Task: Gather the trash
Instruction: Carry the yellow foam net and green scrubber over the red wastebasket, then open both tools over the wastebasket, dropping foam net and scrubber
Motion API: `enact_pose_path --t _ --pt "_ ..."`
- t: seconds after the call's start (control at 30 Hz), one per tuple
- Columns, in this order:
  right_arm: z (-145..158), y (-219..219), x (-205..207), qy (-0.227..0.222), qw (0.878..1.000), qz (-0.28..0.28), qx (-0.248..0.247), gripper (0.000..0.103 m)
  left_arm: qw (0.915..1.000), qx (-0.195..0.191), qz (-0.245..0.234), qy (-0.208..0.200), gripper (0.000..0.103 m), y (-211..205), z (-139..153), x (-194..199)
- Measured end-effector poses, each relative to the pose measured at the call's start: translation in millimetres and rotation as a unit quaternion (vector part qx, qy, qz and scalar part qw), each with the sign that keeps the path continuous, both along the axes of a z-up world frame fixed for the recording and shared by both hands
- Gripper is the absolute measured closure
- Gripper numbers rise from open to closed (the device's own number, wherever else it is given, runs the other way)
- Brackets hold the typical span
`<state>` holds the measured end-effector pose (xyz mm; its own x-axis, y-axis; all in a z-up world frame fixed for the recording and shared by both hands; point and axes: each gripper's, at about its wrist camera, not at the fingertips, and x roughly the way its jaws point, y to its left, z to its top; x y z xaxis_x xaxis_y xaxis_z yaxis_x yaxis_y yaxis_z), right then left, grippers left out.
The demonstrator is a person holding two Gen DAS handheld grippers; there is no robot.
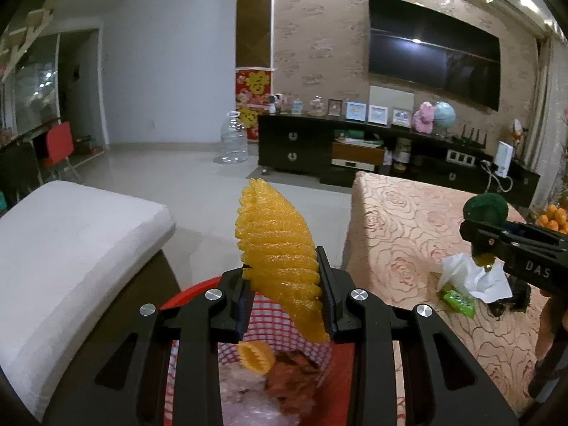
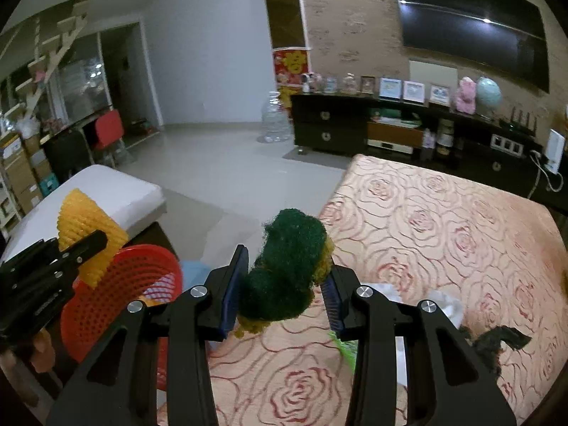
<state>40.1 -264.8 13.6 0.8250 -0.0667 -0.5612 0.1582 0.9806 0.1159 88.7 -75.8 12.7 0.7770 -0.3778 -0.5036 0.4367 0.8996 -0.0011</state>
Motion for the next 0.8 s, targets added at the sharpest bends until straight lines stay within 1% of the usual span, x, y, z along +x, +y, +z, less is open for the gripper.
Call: enact_pose_path --t 0.2,0.37,0.47,0.8 --pt "10.7 23.8 17.4 -0.002 0.999 0.037 -0.006 0.064 0.9994 0.018 0.028 -0.008 0.073 26.0 4.1 4.5" --pt "14.1 46.5 32.8 -0.006 0.997 0.079 -0.006 0.064 0.9985 0.007 0.053 0.01 0.073 45.0 -5.3 17.2" --pt "8.0 58.2 36.6 -0.003 0.995 0.098 0.0 0.064 0.9983 0.014 0.055 0.012 0.073 47.1 -9.8 19.6" --pt "-1.7 81.6 50.1 0.016 0.991 0.13 0.022 0.064 0.9974 0.021 0.062 0.03 0.073 59.0 -16.8 23.4"
